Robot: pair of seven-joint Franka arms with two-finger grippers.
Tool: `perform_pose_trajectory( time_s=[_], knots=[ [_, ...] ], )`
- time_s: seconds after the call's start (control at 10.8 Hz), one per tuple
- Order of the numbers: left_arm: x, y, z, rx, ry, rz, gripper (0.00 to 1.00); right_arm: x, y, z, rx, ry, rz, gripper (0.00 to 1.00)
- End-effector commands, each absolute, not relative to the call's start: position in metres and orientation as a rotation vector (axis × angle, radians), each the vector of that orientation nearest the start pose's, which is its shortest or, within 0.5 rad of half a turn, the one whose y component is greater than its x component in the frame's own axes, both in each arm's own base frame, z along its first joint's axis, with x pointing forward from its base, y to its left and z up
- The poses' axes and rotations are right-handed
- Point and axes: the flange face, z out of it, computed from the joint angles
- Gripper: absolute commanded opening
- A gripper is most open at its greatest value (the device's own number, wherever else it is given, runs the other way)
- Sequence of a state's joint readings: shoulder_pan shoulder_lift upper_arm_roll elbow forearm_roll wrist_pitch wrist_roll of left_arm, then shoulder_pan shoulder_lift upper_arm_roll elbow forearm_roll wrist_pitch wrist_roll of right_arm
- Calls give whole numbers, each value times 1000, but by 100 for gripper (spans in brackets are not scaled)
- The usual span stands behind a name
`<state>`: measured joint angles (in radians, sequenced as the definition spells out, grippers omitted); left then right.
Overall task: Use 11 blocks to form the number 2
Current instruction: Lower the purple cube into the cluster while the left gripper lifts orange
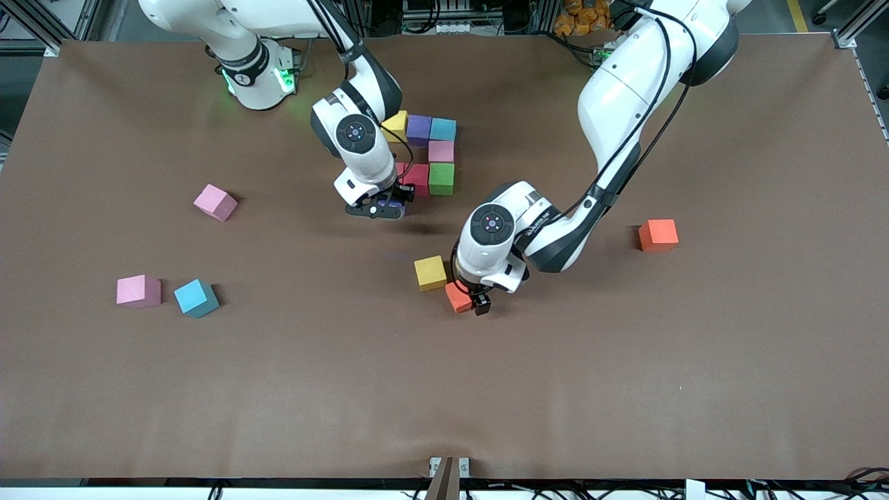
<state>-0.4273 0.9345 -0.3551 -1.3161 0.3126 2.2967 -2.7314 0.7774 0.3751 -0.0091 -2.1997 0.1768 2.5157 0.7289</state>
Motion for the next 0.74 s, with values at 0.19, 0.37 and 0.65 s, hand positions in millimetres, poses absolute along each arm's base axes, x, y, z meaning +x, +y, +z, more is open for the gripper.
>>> perform_pose_trajectory(
  time_s=[0.19, 0.37, 0.65],
  knots=[
    [580, -483, 199, 1662, 2522, -39, 100, 392, 380, 202, -3106, 129, 182, 39],
    [580, -483, 199, 1658, 2525, -40, 100, 393, 380, 202, -3107, 130, 181, 39],
    [581, -482, 199, 1660, 2523, -39, 26, 393, 379, 201, -3108, 132, 183, 39]
  ],
)
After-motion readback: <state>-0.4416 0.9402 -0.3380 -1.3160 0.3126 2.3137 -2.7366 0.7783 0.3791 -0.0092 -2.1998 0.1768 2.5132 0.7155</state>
